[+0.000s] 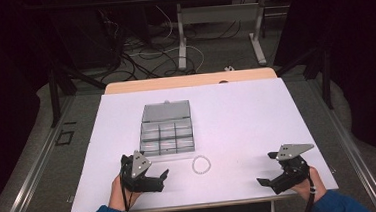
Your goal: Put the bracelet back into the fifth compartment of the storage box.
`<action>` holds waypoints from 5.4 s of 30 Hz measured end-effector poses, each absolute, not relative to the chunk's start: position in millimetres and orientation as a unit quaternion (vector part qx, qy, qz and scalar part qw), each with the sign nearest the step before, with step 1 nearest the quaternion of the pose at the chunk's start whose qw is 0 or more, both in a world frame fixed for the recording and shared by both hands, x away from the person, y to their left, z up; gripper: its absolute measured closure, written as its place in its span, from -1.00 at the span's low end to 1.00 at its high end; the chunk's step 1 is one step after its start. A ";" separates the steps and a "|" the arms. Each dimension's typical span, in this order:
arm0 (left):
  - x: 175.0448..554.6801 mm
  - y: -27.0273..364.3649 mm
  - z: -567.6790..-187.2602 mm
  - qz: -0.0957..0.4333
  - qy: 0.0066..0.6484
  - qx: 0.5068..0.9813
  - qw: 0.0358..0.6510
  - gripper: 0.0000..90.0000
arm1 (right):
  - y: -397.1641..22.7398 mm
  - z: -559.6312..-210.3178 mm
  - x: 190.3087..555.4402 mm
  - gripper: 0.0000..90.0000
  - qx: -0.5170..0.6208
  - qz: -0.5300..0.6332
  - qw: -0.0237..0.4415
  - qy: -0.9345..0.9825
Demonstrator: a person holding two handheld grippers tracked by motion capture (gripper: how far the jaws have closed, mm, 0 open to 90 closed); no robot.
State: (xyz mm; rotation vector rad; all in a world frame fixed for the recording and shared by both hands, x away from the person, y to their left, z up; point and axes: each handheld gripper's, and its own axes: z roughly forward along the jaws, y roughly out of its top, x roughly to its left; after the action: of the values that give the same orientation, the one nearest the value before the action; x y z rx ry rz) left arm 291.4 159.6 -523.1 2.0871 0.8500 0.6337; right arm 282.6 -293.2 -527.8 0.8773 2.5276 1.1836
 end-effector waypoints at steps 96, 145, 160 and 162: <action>334.8 52.0 -557.1 0.135 0.341 0.867 0.337 0.81 | -290.0 -529.3 281.6 -1.00 0.292 0.394 0.104 0.865; 331.1 63.9 -531.1 0.137 0.314 0.851 0.398 0.90 | -290.6 -528.8 281.0 -1.00 0.286 0.395 0.102 0.867; 328.3 69.8 -517.4 0.141 0.312 0.842 0.418 0.90 | -290.3 -528.7 280.4 -1.00 0.290 0.395 0.102 0.866; 327.9 70.5 -515.7 0.141 0.312 0.840 0.421 0.90 | -290.1 -529.0 280.4 -1.00 0.291 0.395 0.105 0.865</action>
State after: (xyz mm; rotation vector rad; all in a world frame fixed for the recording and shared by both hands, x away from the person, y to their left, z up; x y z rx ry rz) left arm 327.9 70.5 -515.7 2.1031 0.7824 0.3539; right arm 280.4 -290.1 -529.0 0.8587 2.5490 1.1658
